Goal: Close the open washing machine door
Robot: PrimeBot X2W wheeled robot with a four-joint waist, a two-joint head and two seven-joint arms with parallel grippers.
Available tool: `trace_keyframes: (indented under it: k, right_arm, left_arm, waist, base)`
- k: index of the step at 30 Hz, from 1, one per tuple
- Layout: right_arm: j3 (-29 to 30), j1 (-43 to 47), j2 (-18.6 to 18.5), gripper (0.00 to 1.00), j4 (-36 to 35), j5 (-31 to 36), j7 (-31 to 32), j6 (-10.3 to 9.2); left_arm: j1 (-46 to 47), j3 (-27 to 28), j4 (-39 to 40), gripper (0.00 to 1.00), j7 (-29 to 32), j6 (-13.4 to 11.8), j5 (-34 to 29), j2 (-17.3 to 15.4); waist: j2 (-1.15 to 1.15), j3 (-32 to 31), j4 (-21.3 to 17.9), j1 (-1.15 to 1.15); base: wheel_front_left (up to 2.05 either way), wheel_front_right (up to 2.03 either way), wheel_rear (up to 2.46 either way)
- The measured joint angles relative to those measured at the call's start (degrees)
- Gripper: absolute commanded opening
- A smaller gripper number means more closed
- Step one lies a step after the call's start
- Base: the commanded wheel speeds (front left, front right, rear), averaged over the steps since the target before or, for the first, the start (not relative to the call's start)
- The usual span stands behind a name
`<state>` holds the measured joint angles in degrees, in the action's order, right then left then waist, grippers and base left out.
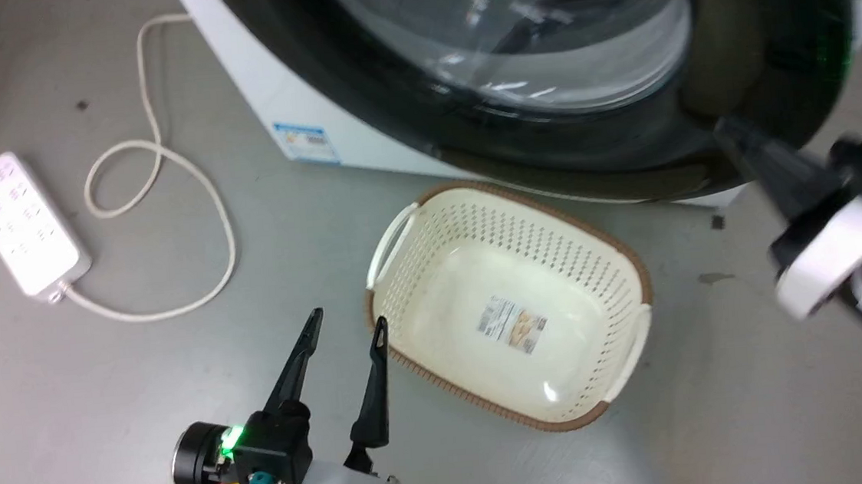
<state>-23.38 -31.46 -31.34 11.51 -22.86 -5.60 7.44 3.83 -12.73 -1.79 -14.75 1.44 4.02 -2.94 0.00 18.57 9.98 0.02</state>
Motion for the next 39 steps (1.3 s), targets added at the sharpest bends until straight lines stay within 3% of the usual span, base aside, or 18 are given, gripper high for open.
trace_keyframes:
  k: [8,12,20,28,29,30,39]
  right_arm:
    - [-1.77,-10.95,-4.9,0.0,8.25,-7.2,0.44,0.21]
    - [-1.13,-15.94,-6.23,0.0,13.52,-7.56,0.15,0.16]
    - [0.92,-21.86,-3.54,0.0,22.96,-7.25,-1.27,0.75]
    - [0.18,-21.52,-1.12,0.0,26.91,-6.42,-4.97,0.51]
    - [0.05,-21.14,-0.86,0.27,26.93,-6.32,-5.65,0.42]
    - [0.02,-20.62,-0.59,1.0,26.92,-6.17,-6.26,0.38]
    - [5.54,-6.42,5.64,1.0,21.59,-1.26,-9.05,0.1]
  left_arm:
    - [2.09,-3.03,0.98,1.0,0.0,-2.37,2.22,0.02]
    - [2.24,-3.76,0.91,1.0,0.0,-3.09,1.9,0.03]
    - [3.0,-4.86,0.81,1.0,0.0,-3.89,1.88,0.04]
    - [2.96,-4.43,0.33,1.0,0.0,-3.9,2.68,0.07]
    - [2.93,-4.14,0.21,1.0,0.0,-3.79,2.7,0.07]
    - [2.91,-3.78,-0.01,1.0,0.0,-3.67,2.71,0.08]
    - [0.03,0.01,-2.41,1.0,0.0,-1.26,2.69,0.08]
  waist:
    - [0.0,3.59,3.47,-0.01]
    - [0.0,4.69,4.84,-0.01]
    - [0.0,5.05,6.24,-0.01]
    - [0.0,1.57,5.26,-0.02]
    - [0.0,0.89,4.97,-0.02]
    - [0.0,0.18,4.64,-0.02]
    - [0.0,-8.11,0.6,-0.03]
  base:
    - [0.0,0.0,0.0]
    - [0.0,0.0,0.0]
    - [0.0,0.0,0.0]
    - [0.0,0.0,0.0]
    - [0.0,0.0,0.0]
    - [0.0,0.0,0.0]
    - [0.0,0.0,0.0]
